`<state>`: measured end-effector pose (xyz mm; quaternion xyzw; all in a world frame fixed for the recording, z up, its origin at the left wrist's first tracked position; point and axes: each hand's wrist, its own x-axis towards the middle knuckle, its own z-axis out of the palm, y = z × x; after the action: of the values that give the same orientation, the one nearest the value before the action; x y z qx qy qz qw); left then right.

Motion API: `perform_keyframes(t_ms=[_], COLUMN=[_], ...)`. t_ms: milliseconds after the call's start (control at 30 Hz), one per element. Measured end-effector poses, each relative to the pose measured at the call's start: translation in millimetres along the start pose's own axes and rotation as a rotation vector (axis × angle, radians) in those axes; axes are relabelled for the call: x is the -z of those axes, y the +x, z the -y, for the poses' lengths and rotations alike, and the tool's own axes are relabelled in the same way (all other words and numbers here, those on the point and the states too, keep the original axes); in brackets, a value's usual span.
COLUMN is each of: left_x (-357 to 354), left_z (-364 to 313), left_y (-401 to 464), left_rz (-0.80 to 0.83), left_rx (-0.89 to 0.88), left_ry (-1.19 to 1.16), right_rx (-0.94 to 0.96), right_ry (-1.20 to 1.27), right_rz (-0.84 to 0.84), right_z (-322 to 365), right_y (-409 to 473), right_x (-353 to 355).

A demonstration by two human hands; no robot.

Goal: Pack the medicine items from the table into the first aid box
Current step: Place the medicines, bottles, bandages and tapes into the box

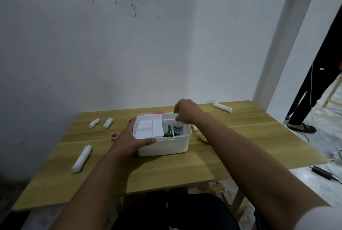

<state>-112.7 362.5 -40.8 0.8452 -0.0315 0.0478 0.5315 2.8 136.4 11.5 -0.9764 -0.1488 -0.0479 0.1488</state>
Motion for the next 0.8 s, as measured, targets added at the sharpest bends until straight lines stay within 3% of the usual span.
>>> perform_keyframes(t_ms=[233,400,567,800], left_x=[1,0,2,3], left_z=[10,14,17,16], left_y=[6,8,10,11], left_rz=[0.005,0.002,0.005,0.017], left_rx=[-0.008,0.002,-0.008,0.007], left_ry=[0.005,-0.009,0.001,0.013], right_rx=[0.003,-0.101,-0.348,-0.444], right_ry=[0.061,0.196,0.14,0.078], right_rz=[0.01,-0.372,-0.178,-0.031], right_z=[-6,-27,-69,-85], right_y=[9,4,-5,-16], right_x=[7,17,-9,-43])
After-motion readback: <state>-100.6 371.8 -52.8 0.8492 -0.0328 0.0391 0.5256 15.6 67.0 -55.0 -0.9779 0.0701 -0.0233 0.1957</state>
